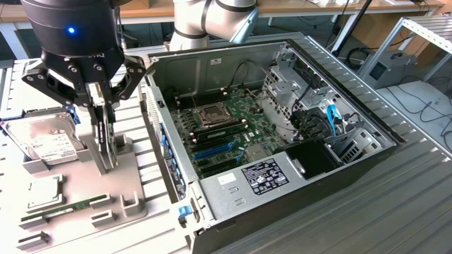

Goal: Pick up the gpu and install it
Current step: 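Pick up the gpu and move the gpu toward the slot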

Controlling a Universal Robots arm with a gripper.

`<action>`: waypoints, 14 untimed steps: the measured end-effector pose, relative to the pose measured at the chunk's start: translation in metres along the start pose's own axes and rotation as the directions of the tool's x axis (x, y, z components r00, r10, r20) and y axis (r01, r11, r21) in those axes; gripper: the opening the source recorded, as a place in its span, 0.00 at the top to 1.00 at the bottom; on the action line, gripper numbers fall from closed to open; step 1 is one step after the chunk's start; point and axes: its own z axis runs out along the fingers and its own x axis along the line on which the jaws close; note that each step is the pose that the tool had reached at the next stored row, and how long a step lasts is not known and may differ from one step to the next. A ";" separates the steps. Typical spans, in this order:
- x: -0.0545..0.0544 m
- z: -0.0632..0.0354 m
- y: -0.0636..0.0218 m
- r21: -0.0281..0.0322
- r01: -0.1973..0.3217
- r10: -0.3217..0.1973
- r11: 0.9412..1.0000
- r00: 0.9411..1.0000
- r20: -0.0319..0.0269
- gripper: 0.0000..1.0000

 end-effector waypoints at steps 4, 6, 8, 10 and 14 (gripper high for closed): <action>0.000 -0.0010 0.0000 0.000 0.000 0.000 1.000 1.000 0.000 0.74; 0.000 -0.0017 -0.0001 0.000 0.000 0.000 1.000 1.000 0.000 0.74; 0.000 -0.0023 -0.0001 0.000 0.000 0.000 1.000 1.000 0.000 0.74; 0.000 -0.0029 -0.0001 0.000 0.000 0.000 1.000 1.000 0.000 0.74; 0.000 -0.0046 -0.0002 0.000 0.000 0.000 1.000 1.000 0.000 0.74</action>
